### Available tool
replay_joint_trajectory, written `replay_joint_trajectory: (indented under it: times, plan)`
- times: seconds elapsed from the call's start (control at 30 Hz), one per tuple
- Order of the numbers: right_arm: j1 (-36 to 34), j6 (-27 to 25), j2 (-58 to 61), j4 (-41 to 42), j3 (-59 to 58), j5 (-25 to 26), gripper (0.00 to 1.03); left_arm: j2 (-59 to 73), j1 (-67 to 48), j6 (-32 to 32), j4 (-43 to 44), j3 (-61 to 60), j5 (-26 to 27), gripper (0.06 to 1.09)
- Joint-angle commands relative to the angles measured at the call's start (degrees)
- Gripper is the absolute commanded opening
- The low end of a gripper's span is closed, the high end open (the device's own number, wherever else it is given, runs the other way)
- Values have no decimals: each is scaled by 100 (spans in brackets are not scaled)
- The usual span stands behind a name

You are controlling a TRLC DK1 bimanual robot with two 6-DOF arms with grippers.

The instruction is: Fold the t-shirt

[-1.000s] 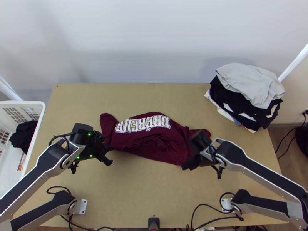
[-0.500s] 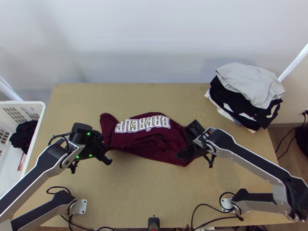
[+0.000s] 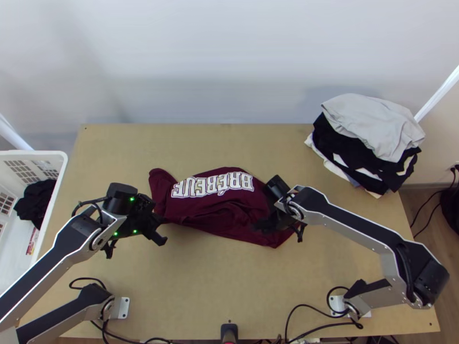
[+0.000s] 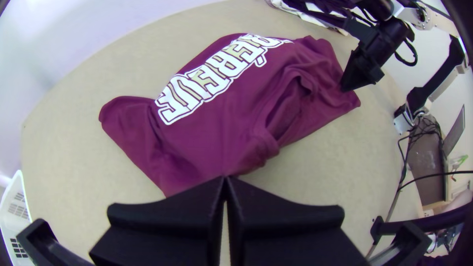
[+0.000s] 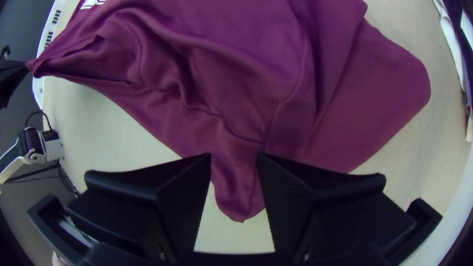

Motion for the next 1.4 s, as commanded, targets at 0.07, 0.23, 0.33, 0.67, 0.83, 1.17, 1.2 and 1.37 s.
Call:
replay_joint_trajectory:
  times: [0.07,0.23,0.33,0.67,0.83,1.17,1.2,1.37]
  plan:
    - [-124,-124,164,146,44,-32,43,6,121,163,-30,18,69,10]
    - [-133,-151,49,146,0,73,43,6,139,163,-30,-8,69,10]
    - [-133,-142,49,146,-44,109,43,23,130,163,-21,-8,69,10]
    - [-124,-142,269,331,-211,284,43,-29,174,171,-92,36,69,10]
    - [-124,-133,392,340,-272,372,43,-38,226,180,-118,36,69,10]
    - [-142,-107,401,507,-378,451,12,-38,226,189,-118,71,78,10]
    - [-151,-115,383,551,-395,460,3,-47,226,180,-135,80,78,10]
    - [-168,-133,137,454,-369,451,3,-47,262,224,-215,159,78,10]
